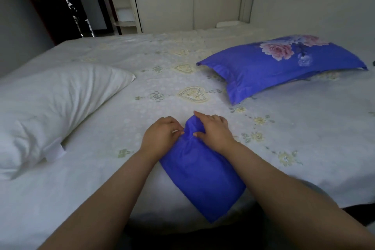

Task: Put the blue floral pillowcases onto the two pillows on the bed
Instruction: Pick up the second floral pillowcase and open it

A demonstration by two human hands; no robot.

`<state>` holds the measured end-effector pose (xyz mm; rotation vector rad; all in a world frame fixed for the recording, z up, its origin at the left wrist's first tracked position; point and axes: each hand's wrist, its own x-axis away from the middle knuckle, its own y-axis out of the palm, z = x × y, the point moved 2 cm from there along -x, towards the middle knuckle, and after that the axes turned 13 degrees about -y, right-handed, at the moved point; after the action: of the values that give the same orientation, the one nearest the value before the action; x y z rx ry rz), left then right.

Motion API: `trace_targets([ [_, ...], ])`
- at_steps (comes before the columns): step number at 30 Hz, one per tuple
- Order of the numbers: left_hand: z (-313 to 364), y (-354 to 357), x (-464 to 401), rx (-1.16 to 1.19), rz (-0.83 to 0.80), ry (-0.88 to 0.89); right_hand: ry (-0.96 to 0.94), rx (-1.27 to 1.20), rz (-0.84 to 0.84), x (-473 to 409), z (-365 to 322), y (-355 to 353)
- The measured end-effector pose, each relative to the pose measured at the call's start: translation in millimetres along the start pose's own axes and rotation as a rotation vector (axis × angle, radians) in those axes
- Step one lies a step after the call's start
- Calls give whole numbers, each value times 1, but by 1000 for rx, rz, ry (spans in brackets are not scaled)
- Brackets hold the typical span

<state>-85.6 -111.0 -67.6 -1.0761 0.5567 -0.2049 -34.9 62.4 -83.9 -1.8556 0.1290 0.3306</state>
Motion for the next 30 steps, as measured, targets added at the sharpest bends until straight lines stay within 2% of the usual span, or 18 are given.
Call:
trace_targets([
  [3,-2,-3,8,-44,146,163,-17,0,241,2,-1,-8],
  [5,-4,-7,12,-111,237,138,21,-144,327,3,-5,-17],
  [6,-4,-10,15,-163,265,78,37,-311,305,4,-9,-23],
  [7,-1,-14,18,-194,280,4,49,-527,230,6,-17,-28],
  [9,4,-19,22,-118,215,-160,58,-922,-96,13,-36,-37],
  [11,5,-17,24,174,15,-280,122,-1008,-438,23,-47,-37],
  [12,5,-16,26,328,-89,-312,150,-970,-447,24,-49,-33],
  [13,5,-16,28,444,-165,-326,166,-867,-330,22,-45,-28],
  [15,3,-19,36,564,-294,-340,181,-484,-24,16,-31,-19],
  [16,2,-22,41,600,-351,-344,181,-313,26,15,-25,-17],
  [18,-4,-25,50,693,-428,-366,181,-153,-112,13,-16,-9],
  [20,-8,-31,57,782,-433,-424,185,-96,-291,14,-13,-5],
  [22,-9,-36,58,978,-379,-505,159,-58,-339,12,-15,-2],
  [25,-16,-49,53,1315,-219,-554,175,7,-240,6,-17,-8],
  [27,-26,-63,43,1476,-53,-578,233,35,-83,1,-8,-22],
  [30,-59,-100,25,1591,301,-489,415,-121,337,-10,11,-58],
])
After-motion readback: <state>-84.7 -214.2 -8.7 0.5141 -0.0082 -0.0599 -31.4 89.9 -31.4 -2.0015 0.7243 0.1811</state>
